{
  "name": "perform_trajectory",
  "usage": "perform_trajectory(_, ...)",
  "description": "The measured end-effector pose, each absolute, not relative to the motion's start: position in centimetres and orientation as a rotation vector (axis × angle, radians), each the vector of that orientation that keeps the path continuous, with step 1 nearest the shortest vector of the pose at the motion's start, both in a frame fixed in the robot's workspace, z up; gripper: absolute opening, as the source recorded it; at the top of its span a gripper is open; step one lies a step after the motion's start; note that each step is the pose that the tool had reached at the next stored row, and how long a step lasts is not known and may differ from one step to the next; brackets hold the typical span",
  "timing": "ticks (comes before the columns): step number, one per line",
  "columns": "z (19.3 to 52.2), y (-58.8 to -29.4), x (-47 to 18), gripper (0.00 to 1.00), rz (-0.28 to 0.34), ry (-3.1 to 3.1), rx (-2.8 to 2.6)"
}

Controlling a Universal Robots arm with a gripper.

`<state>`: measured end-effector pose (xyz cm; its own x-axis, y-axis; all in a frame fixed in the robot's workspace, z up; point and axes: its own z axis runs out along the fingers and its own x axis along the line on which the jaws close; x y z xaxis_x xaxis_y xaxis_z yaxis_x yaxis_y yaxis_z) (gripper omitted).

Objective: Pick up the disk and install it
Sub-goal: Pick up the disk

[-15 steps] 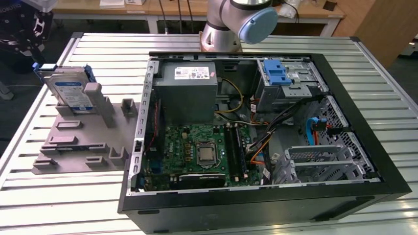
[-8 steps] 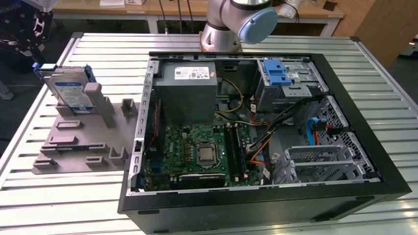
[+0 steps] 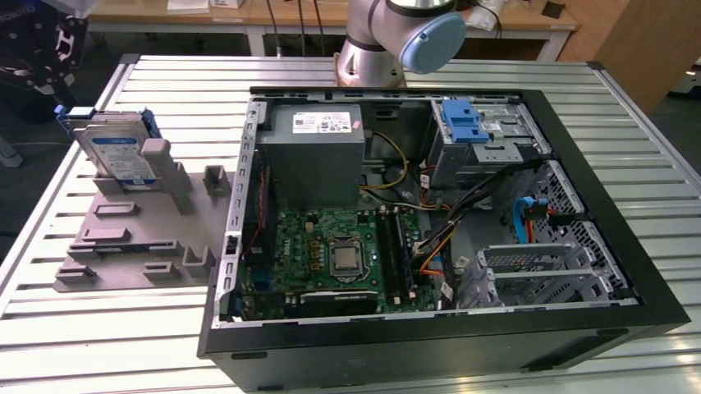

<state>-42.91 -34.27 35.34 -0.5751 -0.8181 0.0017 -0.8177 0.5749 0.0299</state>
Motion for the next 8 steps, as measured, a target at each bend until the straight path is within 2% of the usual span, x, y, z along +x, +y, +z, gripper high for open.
perform_trajectory(8, 35.33, -34.27, -42.91, 0.11, -0.038, -2.661, 1.638)
